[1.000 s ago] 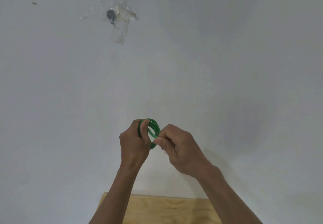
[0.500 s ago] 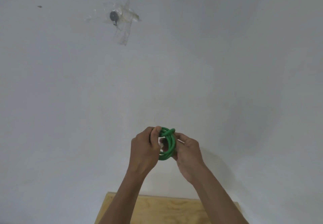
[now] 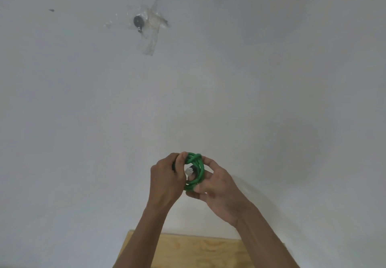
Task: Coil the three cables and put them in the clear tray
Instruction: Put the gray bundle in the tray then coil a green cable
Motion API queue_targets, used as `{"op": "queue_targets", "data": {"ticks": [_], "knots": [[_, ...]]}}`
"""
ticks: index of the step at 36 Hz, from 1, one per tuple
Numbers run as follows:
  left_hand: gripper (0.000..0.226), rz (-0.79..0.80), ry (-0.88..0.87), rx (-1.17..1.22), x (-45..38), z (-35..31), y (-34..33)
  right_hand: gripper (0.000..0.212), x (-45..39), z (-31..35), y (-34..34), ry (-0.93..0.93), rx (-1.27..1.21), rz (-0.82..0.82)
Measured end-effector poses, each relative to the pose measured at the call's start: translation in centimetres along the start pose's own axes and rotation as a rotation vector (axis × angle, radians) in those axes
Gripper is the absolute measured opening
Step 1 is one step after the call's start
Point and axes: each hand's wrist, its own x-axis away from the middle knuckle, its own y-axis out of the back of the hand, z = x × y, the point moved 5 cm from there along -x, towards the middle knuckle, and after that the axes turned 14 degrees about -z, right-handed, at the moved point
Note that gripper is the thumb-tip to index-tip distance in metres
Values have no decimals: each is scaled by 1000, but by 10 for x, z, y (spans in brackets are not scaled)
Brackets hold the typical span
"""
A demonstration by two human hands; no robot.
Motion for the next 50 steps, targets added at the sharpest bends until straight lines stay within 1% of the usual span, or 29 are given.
{"op": "queue_targets", "data": {"ticks": [2,5,8,11,12,15,16,19,22,24,27,30,33,35,38,41,46,50], "knots": [[28,22,-6,0,1,-1,0,68,-1,0,0,72,78,-59],[27,42,0,1,3,1,1,55,-3,-1,5,214,319,-184],[28,44,9,10,4,6,2,41,-1,1,6,356,555,-244],[29,52,6,-1,6,9,4,32,5,2,3,500,685,-319],[29,52,5,-3,7,9,4,35,7,2,2,543,734,-345],[32,68,11,4,7,10,2,56,9,-4,-3,635,903,-359],[33,77,13,5,7,10,2,56,10,-5,-5,692,948,-365],[32,68,-5,-7,8,10,3,41,15,-6,-8,913,1037,-458],[32,52,4,-5,11,11,1,31,15,-11,-6,983,987,-540],[33,30,22,1,15,12,0,26,15,-12,-5,988,902,-554],[33,-25,101,44,17,17,2,28,16,-9,-1,901,667,-560],[31,-80,140,116,21,19,3,12,20,-11,0,716,429,-601],[29,-127,145,176,29,11,1,15,21,-17,-4,535,157,-613],[28,-137,145,196,33,8,0,16,22,-21,-6,473,75,-600],[29,-120,147,207,39,9,-1,13,24,-25,-1,486,103,-605],[29,-86,165,201,47,17,-6,18,26,-29,8,509,214,-606],[29,-60,177,137,64,28,-8,25,28,-33,22,474,415,-509],[30,-9,213,126,77,39,-10,25,28,-39,32,472,575,-411]]}}
